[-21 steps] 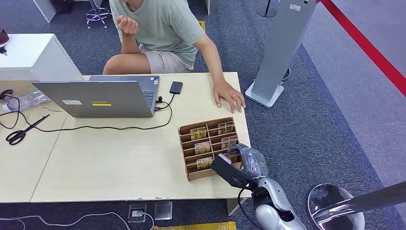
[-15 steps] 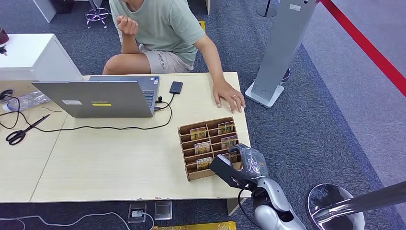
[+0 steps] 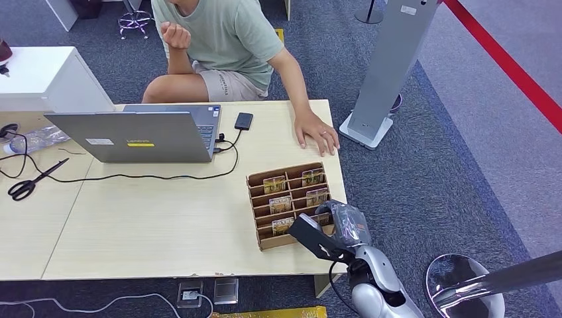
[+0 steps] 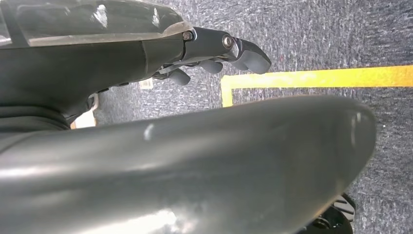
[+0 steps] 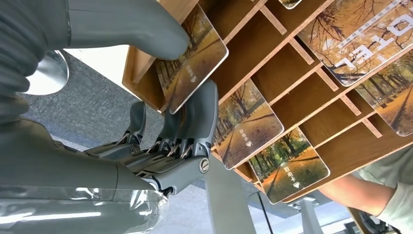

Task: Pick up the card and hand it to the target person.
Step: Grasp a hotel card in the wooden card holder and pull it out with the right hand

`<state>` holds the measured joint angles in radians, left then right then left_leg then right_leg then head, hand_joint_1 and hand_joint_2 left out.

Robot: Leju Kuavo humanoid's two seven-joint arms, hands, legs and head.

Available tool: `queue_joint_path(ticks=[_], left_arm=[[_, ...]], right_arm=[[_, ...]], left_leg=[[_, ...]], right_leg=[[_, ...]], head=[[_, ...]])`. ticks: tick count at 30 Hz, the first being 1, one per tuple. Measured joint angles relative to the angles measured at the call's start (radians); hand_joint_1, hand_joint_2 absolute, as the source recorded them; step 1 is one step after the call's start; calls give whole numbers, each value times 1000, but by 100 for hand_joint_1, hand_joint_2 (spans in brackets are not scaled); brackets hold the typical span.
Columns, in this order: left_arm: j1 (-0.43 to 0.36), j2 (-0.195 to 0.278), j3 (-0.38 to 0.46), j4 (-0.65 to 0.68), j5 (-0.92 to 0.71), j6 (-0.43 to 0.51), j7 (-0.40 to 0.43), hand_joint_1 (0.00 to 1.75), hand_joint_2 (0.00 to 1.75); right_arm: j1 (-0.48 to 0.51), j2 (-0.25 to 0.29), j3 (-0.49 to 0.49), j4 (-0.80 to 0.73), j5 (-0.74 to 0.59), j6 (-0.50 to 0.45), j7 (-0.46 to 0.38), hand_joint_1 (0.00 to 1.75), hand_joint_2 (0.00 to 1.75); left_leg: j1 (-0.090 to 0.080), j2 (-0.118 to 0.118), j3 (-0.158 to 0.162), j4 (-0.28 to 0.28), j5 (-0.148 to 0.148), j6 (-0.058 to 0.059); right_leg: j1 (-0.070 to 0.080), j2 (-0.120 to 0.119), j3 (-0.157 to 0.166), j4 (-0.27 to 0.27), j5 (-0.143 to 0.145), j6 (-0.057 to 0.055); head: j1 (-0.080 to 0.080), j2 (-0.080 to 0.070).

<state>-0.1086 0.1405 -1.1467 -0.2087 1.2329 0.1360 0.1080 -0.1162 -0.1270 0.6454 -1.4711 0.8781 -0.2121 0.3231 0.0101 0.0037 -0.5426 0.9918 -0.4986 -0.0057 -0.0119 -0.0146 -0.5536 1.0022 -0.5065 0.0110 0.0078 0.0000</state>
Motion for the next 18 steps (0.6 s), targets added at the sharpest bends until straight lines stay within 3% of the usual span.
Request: queue_joint_path(ticks=[10,18], left_arm=[[0,-1,0,0,0,0,-1,0,0],[0,-1,0,0,-3,-1,-4,0,0]], right_arm=[[-5,0,2,10,-18,0,-20,166,175],[-6,0,6,12,-21,-1,-24,168,175]], left_leg=[[0,0,0,0,0,0],[0,0,1,0,0,0]], right_leg=[[0,0,0,0,0,0],[0,0,1,0,0,0]], head=[[0,0],[0,0]])
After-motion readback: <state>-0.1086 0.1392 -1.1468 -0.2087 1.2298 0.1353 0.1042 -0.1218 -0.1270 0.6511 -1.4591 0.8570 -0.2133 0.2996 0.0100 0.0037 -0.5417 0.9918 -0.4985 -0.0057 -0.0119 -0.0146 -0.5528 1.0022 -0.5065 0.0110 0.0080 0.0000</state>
